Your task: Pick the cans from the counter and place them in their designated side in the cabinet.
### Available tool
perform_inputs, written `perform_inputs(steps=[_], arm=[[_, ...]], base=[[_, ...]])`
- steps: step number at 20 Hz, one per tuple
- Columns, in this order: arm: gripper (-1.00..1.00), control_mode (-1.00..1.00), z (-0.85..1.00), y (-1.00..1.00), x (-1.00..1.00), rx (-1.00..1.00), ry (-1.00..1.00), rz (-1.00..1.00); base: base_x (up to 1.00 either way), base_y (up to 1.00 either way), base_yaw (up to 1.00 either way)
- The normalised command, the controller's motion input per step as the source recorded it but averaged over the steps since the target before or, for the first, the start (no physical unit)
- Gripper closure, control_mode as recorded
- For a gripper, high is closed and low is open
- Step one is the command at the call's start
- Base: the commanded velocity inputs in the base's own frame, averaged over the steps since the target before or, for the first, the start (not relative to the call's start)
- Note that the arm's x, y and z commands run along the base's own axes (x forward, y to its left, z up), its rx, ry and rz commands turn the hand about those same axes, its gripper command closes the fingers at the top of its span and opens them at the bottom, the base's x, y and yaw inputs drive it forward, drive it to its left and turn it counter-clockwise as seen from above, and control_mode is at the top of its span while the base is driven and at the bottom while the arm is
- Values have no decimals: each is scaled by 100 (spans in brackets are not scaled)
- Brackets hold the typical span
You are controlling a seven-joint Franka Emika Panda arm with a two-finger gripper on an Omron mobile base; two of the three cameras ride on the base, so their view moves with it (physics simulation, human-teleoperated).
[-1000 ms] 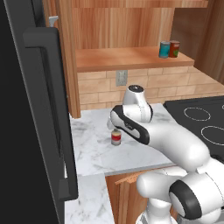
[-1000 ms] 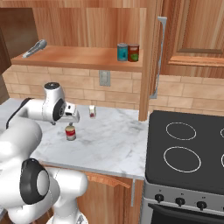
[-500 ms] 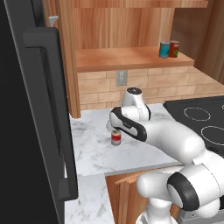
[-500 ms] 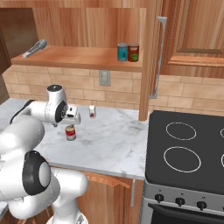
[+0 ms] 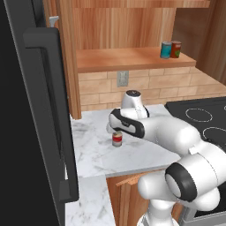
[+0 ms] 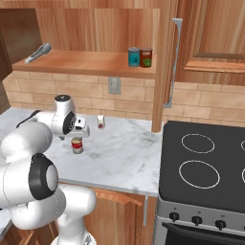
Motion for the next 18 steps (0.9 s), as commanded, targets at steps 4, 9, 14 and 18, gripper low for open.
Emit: perform_inputs(steps=[4,9,14,18], arm=[[-100,-100,-12,3,14,0,3,0],[-100,-100,-10,4,14,0,2,0],[-100,-100,-9,2,13,0,2,0],[-100,-100,-11,0,13,0,2,0]], base=[[0,0,0],[0,0,0],[0,0,0],[0,0,0]])
